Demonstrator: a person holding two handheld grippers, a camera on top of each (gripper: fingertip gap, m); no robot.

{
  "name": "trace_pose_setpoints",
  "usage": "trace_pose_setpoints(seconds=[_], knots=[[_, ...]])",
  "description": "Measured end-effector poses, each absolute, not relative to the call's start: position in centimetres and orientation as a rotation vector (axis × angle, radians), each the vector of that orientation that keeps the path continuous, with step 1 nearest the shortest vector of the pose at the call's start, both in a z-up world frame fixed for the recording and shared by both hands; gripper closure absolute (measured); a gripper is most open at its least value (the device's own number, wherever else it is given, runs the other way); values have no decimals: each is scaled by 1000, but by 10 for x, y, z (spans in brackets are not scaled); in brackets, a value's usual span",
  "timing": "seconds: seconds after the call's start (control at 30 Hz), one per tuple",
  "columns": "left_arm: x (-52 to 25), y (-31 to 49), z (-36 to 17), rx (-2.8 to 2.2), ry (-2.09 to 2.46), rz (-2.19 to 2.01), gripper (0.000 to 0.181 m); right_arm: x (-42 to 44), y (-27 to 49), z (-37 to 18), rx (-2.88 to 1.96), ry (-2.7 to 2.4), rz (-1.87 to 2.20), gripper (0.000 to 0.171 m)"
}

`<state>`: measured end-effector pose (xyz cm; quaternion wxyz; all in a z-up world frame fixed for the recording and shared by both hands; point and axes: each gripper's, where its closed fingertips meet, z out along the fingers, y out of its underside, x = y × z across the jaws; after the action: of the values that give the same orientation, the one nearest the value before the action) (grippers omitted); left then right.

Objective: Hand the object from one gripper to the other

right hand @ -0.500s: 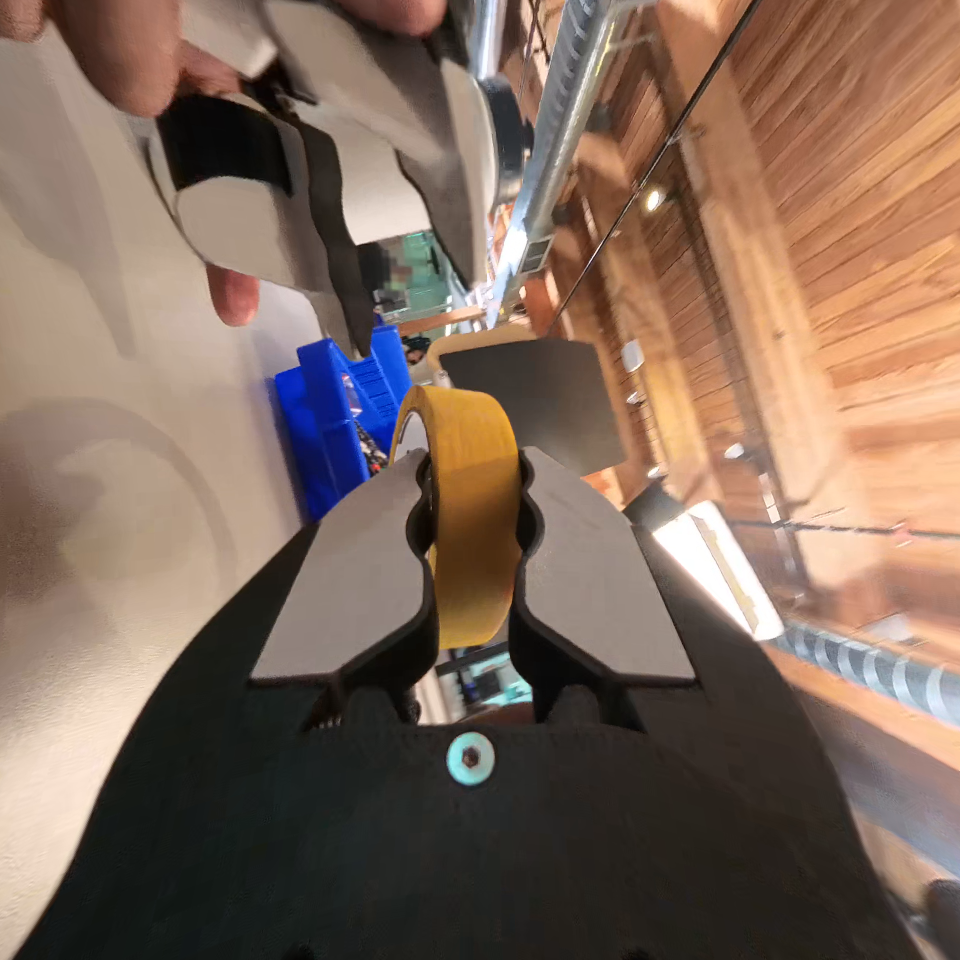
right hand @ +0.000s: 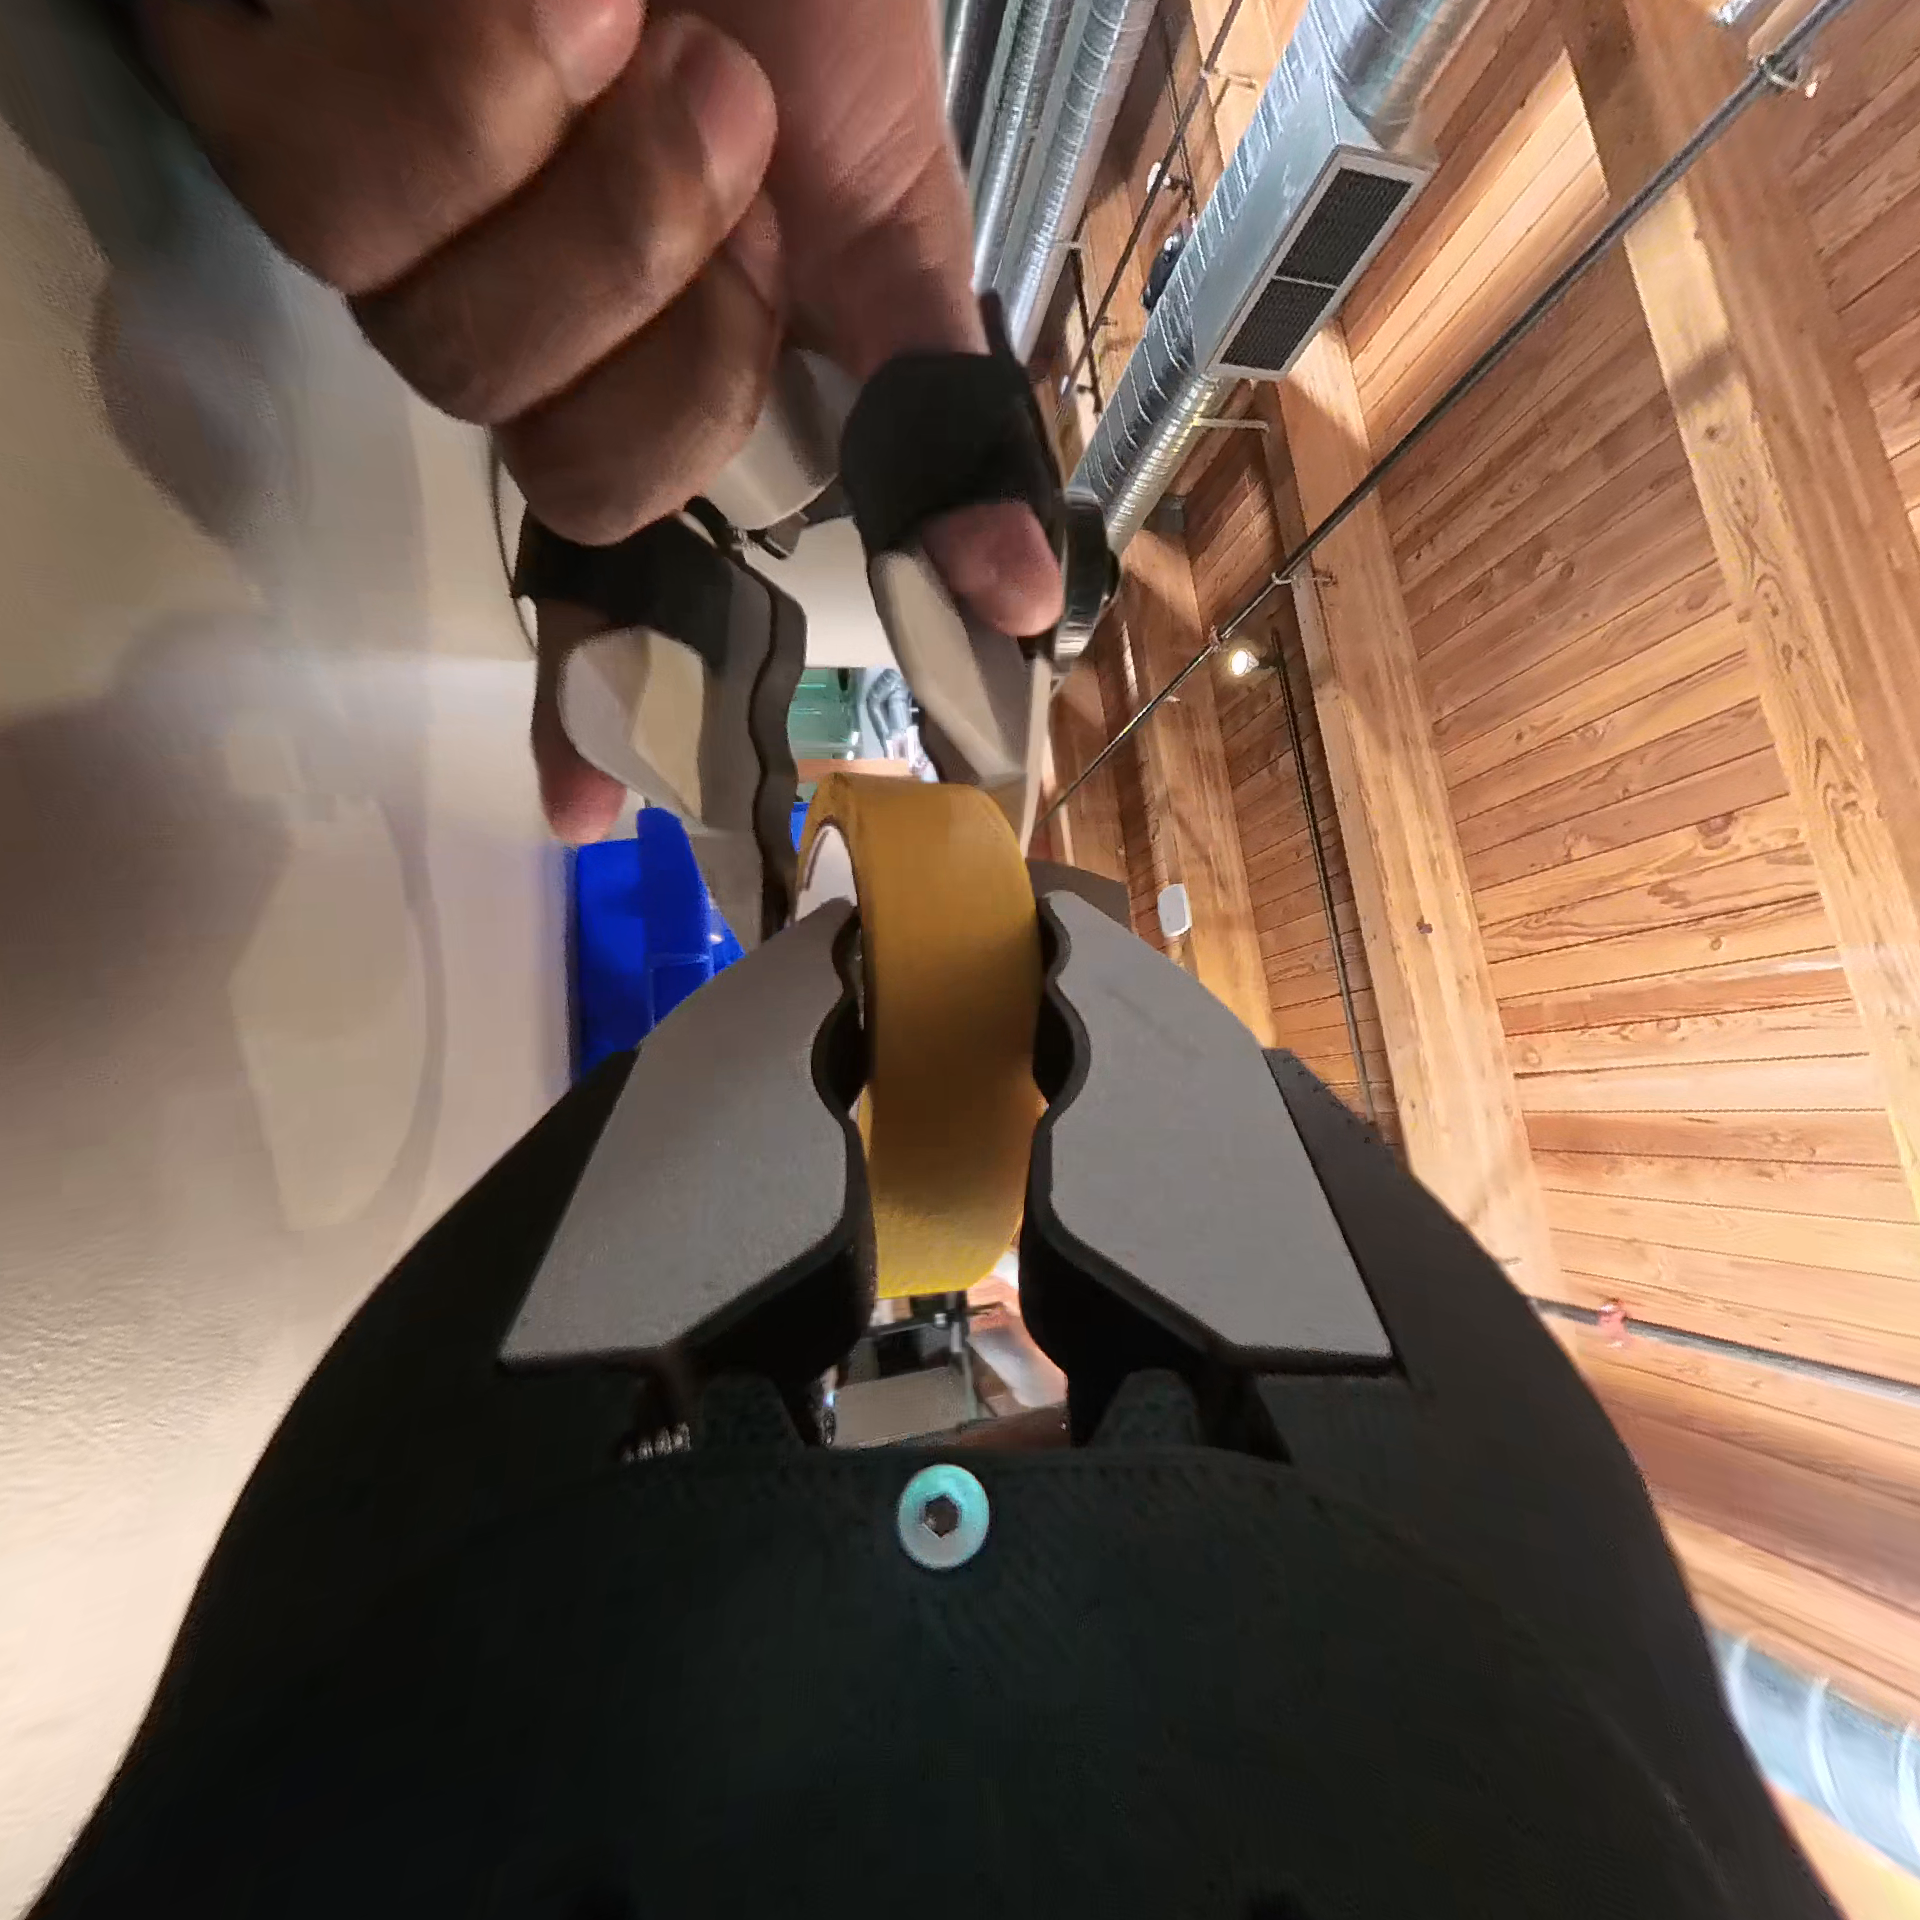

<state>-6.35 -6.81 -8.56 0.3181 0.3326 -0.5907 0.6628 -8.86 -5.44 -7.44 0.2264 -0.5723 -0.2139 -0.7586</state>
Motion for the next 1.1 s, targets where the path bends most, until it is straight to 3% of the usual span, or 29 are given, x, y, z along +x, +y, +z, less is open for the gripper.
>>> trace_pose_setpoints(seconds=[0.1, 0.33, 0.53, 0.87, 1.1], knots=[[-62, -63, -76, 840, -1525, 1837, 144, -85, -59, -75, -1620, -488, -1984, 136], [-45, -39, -48, 770, -1338, 2135, 149, -87, -64, -67, -1635, -221, -1570, 97], [-50, -32, -36, 690, -1278, 2201, 152, -86, -73, -58, -1615, 19, -1130, 76], [-80, -57, -36, 548, -1228, 2050, 151, -87, -58, -73, -1690, -96, -1279, 51], [-104, -74, -33, 442, -1186, 1978, 152, -101, -51, -66, -1624, -146, -1235, 44]])
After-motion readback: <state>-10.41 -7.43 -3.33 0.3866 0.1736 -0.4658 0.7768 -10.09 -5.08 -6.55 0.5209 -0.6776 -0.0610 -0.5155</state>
